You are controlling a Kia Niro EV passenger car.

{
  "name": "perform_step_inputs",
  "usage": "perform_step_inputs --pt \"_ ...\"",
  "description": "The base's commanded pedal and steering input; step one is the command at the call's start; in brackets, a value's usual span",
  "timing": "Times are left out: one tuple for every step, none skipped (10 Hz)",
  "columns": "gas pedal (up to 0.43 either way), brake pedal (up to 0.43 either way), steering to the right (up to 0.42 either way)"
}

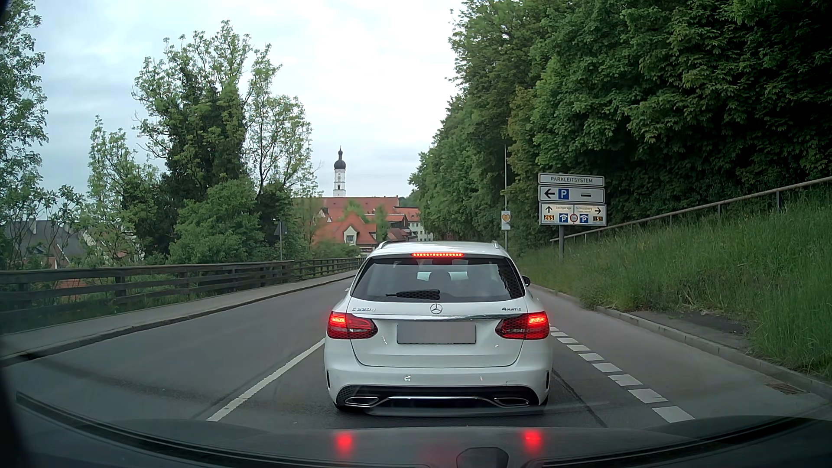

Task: Follow the waypoints while adhering to traffic rules and regulations

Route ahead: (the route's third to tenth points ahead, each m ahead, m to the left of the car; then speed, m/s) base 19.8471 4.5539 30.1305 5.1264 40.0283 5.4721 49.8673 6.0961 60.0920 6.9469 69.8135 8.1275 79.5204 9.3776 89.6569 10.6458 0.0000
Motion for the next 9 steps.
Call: perform_step_inputs --pt "0.0 0.305 -0.003" --pt "0.0 0.305 -0.003" --pt "0.0 0.305 -0.003" --pt "0.0 0.305 -0.003" --pt "0.0 0.305 -0.003" --pt "0.0 0.305 -0.003" --pt "0.0 0.305 -0.003" --pt "0.0 0.305 -0.003" --pt "0.0 0.305 -0.003"
